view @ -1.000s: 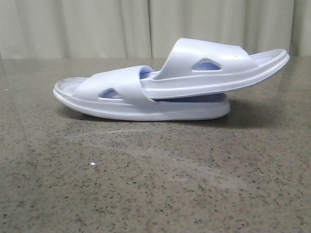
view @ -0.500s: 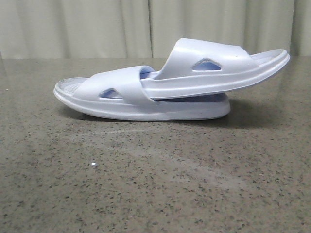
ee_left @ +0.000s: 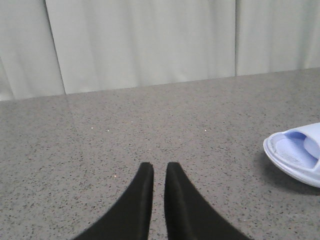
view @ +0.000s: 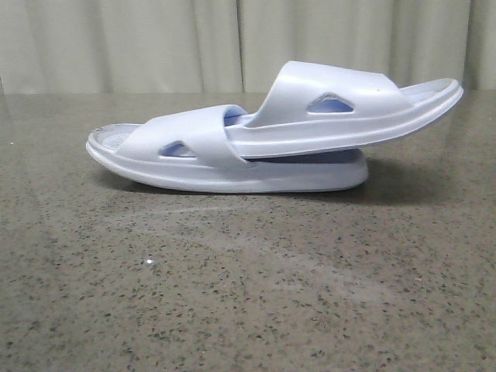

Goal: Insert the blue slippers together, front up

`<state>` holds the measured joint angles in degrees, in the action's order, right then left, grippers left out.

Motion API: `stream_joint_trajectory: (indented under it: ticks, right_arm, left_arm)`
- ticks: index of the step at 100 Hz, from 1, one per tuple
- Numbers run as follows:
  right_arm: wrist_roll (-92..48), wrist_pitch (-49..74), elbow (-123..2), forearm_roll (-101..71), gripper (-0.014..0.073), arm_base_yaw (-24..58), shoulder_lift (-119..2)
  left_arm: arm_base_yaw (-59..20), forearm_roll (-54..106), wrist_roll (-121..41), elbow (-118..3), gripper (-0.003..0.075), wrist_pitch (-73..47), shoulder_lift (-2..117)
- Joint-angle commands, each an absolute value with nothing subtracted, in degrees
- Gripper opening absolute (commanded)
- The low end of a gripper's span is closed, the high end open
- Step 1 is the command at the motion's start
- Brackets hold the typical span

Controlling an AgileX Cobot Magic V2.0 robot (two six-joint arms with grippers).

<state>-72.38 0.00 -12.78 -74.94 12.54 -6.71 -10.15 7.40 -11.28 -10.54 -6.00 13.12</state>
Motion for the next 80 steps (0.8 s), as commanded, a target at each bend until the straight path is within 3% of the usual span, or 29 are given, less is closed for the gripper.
stream_joint_trajectory:
  ticks: [1,36,80]
  right_arm:
    - [-73.08,-0.82,-14.36,-74.64,-0.0107,12.59,-7.19]
    - [-73.08,-0.91,-14.36,-74.64,-0.0107,12.59,-7.19]
    - [-73.08,-0.91,-14.36,-74.64,-0.0107,12.59,-7.19]
  left_arm:
    - [-10.61,3.86,-7.50,-8.88,0.0016,1.70,10.58]
    - [-6.44,3.18,-7.12,-0.40,0.0016,2.20,2.93]
    - [-4.13,2.28,-7.12,0.54,0.0016,1.43,0.13]
